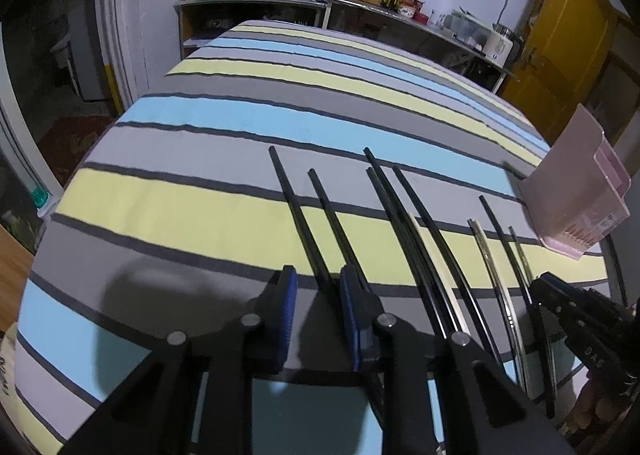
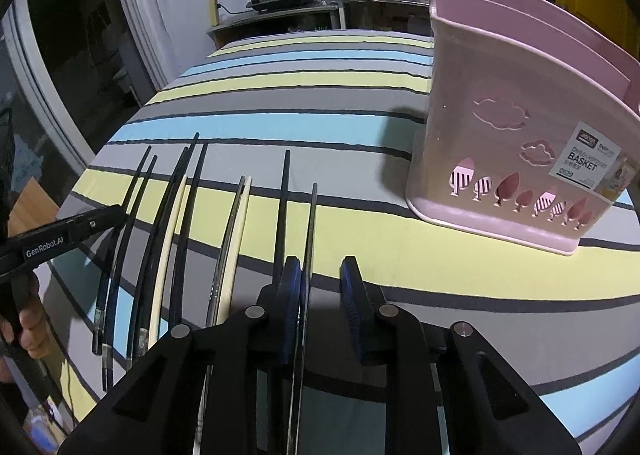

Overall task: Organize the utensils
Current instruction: 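Lower left tool onto a black chopstick while right tool grasps another chopstick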

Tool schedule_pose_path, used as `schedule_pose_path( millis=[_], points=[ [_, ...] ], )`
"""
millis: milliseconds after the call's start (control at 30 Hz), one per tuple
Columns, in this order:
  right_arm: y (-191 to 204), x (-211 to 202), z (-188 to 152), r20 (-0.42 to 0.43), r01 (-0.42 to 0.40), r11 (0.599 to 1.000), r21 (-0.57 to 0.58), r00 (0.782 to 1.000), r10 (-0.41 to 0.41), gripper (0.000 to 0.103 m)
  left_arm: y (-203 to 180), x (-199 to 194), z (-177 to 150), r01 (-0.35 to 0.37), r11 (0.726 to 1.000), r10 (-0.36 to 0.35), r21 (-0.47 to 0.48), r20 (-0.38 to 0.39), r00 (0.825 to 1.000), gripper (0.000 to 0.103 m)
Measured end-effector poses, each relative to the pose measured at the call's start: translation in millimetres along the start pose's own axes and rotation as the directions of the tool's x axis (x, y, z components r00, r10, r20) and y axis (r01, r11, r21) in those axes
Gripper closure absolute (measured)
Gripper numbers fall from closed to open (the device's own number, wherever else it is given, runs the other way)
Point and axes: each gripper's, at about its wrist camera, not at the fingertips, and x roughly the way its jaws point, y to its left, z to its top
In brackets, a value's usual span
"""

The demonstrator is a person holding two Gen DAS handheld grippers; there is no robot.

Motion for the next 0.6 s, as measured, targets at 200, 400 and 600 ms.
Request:
schedule_pose_path(
  millis=[200, 400, 600],
  points=[
    [0, 6, 10, -0.031, 0.004, 1.000, 0.012, 1.000, -0.003, 0.082, -7, 7, 10, -0.037, 0.999, 0.038, 0.031, -0.029, 0.999, 0.080],
    [3, 13, 19, -0.056, 0.026, 1.000, 0.004, 0.998, -0.026, 0.094, -11, 13, 18, -0.074, 0.995, 0.076, 0.066, -0.036, 0.996, 0.091],
    [3, 8, 21, -0.056, -0.015, 1.000, 0.006, 0.998, 0.015, 0.098, -6, 0, 22, -0.018, 0.998, 0.019, 0.055, -0.024, 1.000, 0.097]
  ],
)
